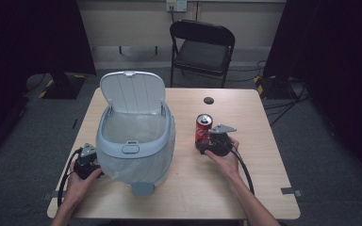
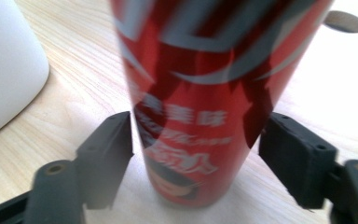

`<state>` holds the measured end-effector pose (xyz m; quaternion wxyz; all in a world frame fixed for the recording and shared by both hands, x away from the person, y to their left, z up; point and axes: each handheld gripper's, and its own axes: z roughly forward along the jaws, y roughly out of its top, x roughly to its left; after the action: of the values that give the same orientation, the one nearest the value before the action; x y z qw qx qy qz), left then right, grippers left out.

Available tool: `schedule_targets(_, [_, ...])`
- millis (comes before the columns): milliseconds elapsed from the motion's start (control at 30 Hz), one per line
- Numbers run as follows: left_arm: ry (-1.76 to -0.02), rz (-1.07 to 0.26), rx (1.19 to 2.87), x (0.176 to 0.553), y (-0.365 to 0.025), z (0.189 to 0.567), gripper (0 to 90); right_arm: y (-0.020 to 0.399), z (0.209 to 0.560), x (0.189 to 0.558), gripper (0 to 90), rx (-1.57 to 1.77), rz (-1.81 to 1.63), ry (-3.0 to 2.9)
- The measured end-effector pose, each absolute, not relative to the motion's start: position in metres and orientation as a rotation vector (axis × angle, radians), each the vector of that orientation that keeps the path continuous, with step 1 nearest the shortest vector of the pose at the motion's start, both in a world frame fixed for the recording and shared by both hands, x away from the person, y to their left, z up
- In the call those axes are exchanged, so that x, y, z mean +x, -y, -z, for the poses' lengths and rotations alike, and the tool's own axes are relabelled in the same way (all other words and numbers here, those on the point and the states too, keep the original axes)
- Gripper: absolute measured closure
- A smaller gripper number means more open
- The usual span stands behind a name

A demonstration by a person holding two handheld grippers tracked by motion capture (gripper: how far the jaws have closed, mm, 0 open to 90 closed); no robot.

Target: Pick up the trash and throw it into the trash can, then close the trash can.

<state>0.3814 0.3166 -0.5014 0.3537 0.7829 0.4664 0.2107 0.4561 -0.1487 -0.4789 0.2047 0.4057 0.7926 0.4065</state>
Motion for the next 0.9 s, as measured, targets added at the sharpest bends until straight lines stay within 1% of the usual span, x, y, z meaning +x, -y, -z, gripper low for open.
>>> schedule_targets(33, [-1.206, -0.545, 2.024, 0.381, -0.317, 0.501, 24.8, 0.148, 0.482, 0.460, 20.7, 1.128, -1.137, -2.201])
schedule_targets(167, [-1.206, -0.545, 2.025, 0.381, -0.317, 0.501, 24.8, 0.143, 0.487, 0.466, 20.8, 1.132, -1.157, -2.192])
schedule_targets(200, [-1.206, -0.545, 2.025, 0.381, -0.317, 0.501, 24.8, 0.142, 0.488, 0.468, 24.5, 1.131, -1.171, -2.193])
schedule_targets(233, [-1.206, -0.545, 2.025, 0.381, -0.317, 0.501, 24.8, 0.141, 0.488, 0.469, 33.0, 1.127, -1.178, -2.188])
schedule_targets(433, [-1.206, -0.545, 2.025, 0.381, -0.317, 0.501, 24.7, 0.138, 0.487, 0.468, 33.4, 1.136, -1.199, -2.188])
schedule_targets(900, [-1.203, -0.543, 2.026, 0.382, -0.317, 0.501, 24.3, 0.154, 0.456, 0.446, 33.7, 1.180, -1.310, -2.170])
